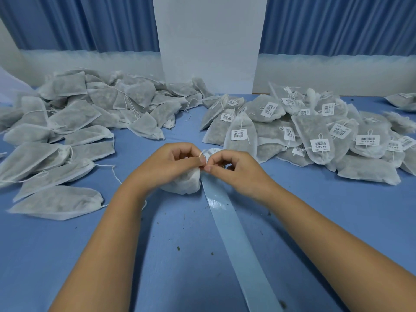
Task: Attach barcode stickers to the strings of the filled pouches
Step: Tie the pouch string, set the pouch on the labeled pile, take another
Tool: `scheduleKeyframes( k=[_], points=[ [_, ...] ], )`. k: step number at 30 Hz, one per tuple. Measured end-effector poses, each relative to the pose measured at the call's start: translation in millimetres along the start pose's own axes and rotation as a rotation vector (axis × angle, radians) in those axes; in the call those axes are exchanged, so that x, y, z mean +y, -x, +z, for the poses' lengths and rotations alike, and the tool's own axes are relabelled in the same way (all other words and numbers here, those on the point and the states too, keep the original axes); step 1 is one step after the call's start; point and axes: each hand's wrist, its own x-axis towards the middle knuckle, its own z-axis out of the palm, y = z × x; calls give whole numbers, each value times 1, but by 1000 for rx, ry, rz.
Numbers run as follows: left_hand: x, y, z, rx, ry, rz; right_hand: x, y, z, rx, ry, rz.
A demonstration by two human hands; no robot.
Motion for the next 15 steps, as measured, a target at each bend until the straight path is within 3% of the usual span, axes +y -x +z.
scheduleKeyframes(
  k=[8,11,15],
  points=[
    [-2,-2,3,51,-1,-22,1,0,0,102,-74,-17],
    [-3,-2,2,35,-18,-34,2,-1,1,87,-149,-27],
    [-4,-3,-1,31,-75,-47,2,-1,1,43,-76,-74]
  ],
)
